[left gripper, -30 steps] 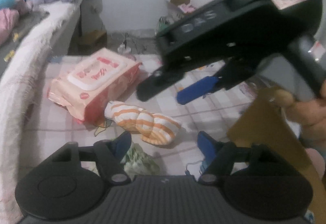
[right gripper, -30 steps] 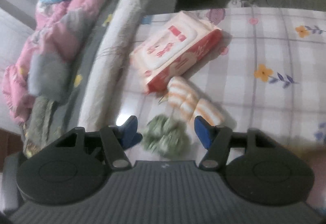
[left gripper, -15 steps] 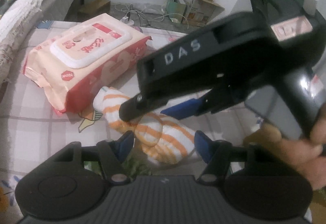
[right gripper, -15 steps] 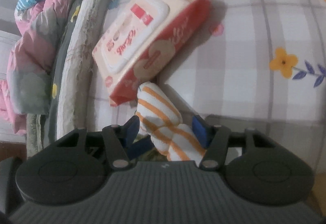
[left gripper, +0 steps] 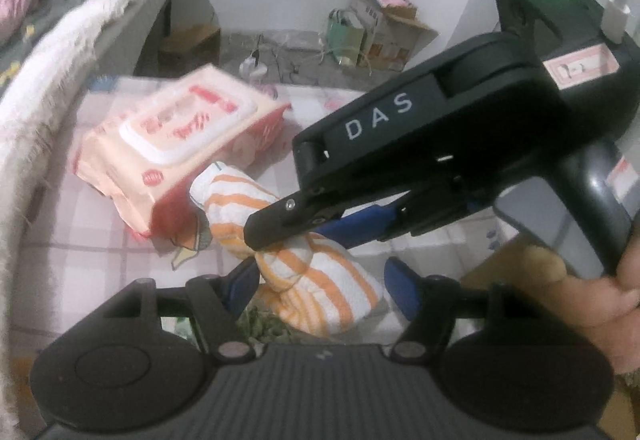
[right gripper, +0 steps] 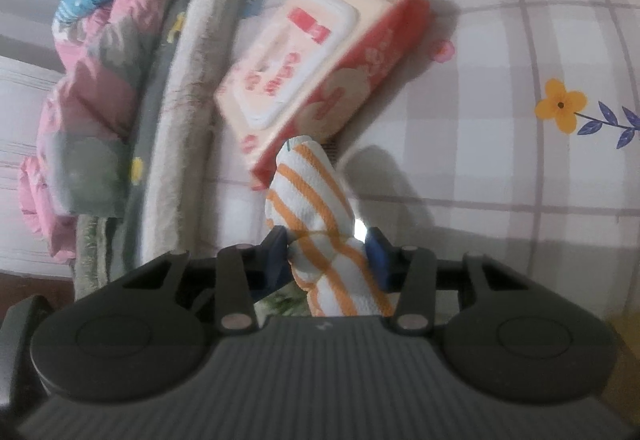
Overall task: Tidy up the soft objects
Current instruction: 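Carry the striped sock with the right gripper into the box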
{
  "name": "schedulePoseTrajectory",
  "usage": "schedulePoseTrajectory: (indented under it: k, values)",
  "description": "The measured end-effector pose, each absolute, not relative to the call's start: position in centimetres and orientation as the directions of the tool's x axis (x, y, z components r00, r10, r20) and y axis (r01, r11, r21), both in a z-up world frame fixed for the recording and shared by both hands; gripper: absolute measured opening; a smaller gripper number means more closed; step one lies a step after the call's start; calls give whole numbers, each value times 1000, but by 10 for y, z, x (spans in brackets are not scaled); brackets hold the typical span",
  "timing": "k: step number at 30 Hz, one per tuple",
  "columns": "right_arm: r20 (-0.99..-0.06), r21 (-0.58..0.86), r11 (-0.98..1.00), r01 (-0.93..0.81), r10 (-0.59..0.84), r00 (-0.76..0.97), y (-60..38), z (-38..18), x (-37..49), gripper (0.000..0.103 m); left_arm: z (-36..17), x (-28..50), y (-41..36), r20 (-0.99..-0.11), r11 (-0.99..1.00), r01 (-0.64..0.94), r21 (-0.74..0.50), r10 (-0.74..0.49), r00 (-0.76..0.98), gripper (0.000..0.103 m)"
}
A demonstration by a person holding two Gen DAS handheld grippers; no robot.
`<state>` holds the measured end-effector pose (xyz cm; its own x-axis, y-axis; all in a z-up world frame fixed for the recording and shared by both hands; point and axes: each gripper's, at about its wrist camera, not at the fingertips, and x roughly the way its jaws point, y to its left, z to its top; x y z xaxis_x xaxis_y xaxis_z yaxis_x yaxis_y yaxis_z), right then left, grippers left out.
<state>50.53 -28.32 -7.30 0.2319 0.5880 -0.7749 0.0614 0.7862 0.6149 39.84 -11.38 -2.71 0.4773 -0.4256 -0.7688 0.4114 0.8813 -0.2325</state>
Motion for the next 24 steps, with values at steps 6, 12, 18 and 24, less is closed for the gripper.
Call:
schedulePoseTrajectory:
  k: [6,12,18,24]
  values:
    - [-739,643,765,17,615,276,-285,-27,473,42,15,354,-103,-722,870,446,-211,-446,529,69]
    - [-689,666,745,-35,633,353,-299,27,413,42,61,296,-97,-652,834,494,-245,-519,553,69]
    - [-666,669,743,-15,608,433,-342,62,322,42,80,229,-135,-622,764,581,-280,-606,497,69]
    - [-659,680,729,76,563,498,-408,63,222,42,73,161,-192,-618,665,688,-292,-680,395,70]
